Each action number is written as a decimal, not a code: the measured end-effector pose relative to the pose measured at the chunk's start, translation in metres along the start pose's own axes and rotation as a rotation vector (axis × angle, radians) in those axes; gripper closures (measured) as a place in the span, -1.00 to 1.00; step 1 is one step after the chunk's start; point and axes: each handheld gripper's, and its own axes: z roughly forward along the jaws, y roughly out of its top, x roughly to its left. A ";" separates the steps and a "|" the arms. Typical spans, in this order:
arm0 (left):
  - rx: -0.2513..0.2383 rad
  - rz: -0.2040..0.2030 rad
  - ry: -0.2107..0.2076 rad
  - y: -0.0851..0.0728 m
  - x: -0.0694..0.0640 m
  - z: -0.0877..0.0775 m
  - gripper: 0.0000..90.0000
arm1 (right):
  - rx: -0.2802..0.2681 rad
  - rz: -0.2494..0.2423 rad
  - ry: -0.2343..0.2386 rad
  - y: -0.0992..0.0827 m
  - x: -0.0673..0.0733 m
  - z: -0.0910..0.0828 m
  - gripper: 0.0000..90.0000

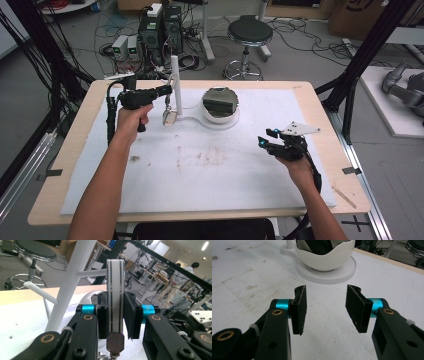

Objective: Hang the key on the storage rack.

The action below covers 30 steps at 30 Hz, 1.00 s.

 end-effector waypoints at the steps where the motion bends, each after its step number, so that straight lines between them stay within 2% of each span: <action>1: -0.004 -0.008 -0.004 0.000 0.001 0.001 0.66 | 0.002 0.001 0.001 0.000 0.000 0.000 0.17; 6: -0.007 -0.039 -0.004 -0.003 0.008 0.006 0.66 | 0.004 -0.006 0.002 0.000 0.001 0.001 0.17; 13: -0.040 -0.078 -0.009 -0.004 0.014 0.008 0.66 | 0.006 -0.003 0.004 -0.001 0.001 0.000 0.17; 19: -0.030 -0.081 0.020 -0.005 0.016 0.011 0.65 | 0.005 -0.007 0.006 -0.001 0.001 0.001 0.17; 24: -0.017 -0.058 0.078 -0.007 0.014 0.014 0.63 | 0.001 -0.005 0.002 -0.001 0.001 0.000 0.17; 27: 0.003 -0.018 0.143 -0.007 0.012 0.014 0.58 | 0.001 -0.007 0.001 -0.001 0.001 -0.001 0.17; 28: 0.006 0.001 0.176 -0.007 0.011 0.013 0.54 | 0.000 -0.005 0.002 -0.001 0.001 -0.001 0.17; 29: 0.001 0.015 0.208 -0.006 0.010 0.012 0.40 | -0.002 -0.004 -0.001 -0.001 0.001 -0.001 0.17; 30: 0.000 0.026 0.218 -0.006 0.009 0.011 0.31 | 0.000 -0.005 -0.001 -0.001 0.000 -0.002 0.17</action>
